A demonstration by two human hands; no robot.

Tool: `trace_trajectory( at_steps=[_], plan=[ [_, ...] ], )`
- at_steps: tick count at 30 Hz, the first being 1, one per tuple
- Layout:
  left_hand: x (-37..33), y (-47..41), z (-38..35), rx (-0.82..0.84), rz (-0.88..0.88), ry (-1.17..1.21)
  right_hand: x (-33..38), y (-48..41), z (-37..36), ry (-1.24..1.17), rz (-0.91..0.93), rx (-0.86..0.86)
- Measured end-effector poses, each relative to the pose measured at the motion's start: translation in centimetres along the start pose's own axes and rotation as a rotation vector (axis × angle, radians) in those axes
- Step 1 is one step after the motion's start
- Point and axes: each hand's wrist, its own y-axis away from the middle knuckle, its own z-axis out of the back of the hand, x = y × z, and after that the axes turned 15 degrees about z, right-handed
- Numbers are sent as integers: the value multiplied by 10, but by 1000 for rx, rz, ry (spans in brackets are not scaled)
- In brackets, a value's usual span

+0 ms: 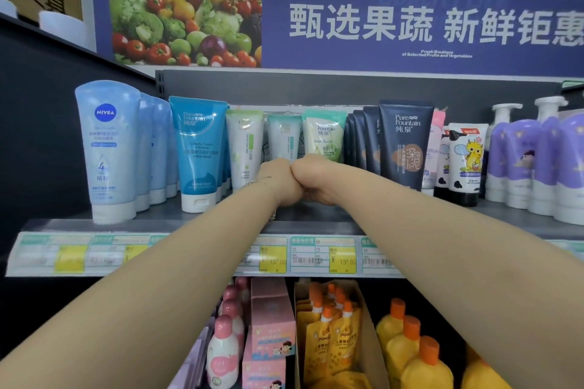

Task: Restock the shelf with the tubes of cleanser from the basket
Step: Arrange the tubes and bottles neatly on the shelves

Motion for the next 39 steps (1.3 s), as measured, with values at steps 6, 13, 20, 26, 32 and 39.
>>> trace_trajectory(
  at_steps=[6, 13, 20, 26, 32, 39],
  plan=[
    [-2, 21, 17, -71, 0, 88, 13, 17, 13, 305, 23, 68],
    [18, 50, 44, -160, 23, -106, 21, 22, 11, 480, 147, 166],
    [41, 45, 41, -46, 40, -215, 32, 25, -23, 537, 220, 207],
    [46, 37, 35, -30, 47, -245, 25, 20, -38, 392, 179, 212],
    [47, 31, 36, -4, 98, -169, 18, 12, -45, 159, 93, 198],
    [46, 25, 32, 15, 137, -97, 17, 9, -46, 88, 65, 174]
  ],
)
